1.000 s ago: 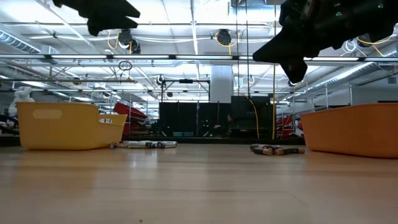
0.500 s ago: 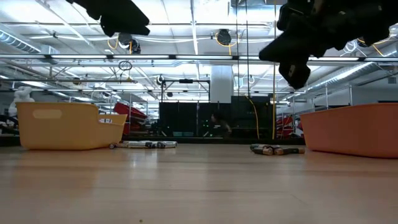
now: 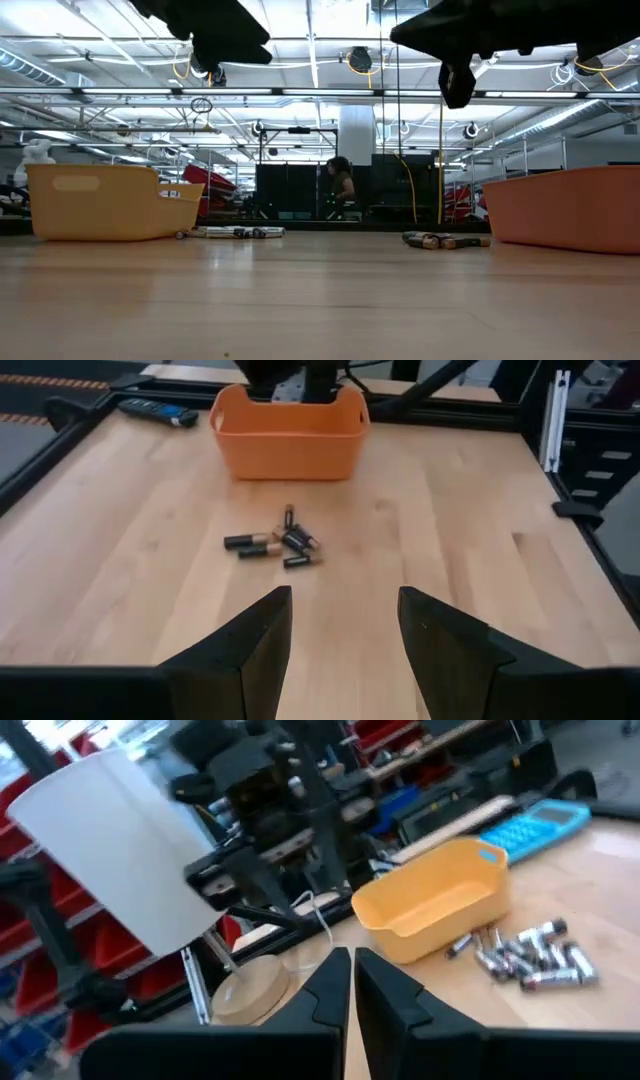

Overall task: Sort batteries
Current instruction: Put the black battery into the orange bin

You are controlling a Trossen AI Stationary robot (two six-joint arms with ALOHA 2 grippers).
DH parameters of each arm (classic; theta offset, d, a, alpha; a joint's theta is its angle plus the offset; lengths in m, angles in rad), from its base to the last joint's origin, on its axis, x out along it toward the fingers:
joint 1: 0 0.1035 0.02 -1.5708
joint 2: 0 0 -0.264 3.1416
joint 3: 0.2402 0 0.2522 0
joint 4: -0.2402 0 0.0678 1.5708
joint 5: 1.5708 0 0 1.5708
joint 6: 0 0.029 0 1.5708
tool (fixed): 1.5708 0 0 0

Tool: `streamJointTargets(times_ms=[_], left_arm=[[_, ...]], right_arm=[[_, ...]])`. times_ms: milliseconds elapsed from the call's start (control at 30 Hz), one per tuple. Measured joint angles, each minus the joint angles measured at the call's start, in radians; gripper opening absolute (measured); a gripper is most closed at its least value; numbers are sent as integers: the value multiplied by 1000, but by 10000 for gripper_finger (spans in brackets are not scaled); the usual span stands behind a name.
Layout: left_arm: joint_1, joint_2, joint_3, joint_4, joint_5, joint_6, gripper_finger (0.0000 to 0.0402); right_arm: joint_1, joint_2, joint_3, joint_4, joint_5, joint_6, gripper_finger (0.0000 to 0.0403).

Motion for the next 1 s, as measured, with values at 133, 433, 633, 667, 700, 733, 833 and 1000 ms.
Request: streamJointTargets(times_ms=[133, 433, 633, 667, 700, 733, 833, 1000], left_arm=[[40, 18, 0, -3, 11, -8, 193], [47, 115, 58, 102, 95, 96, 193], [63, 180, 58, 436, 388, 168, 193], [73, 181, 58, 436, 399, 155, 193], [83, 181, 58, 429, 403, 144, 193], [94, 181, 58, 416, 402, 129, 193], [132, 180, 66, 305, 399, 52, 193], [144, 181, 115, -3, 323, -8, 193]], right_arm=[[-22, 0, 0, -4, 52, 37, 13], [-73, 5, 13, 61, -75, -226, 16], [-46, 27, 13, 388, -260, -445, 16], [-56, 19, 14, 386, -245, -438, 16], [-65, 9, 14, 347, -222, -421, 16], [-75, 2, 14, 286, -183, -383, 16], [-84, -24, 13, 34, 11, -262, 15], [6, -35, 49, -421, 128, -166, 5]])
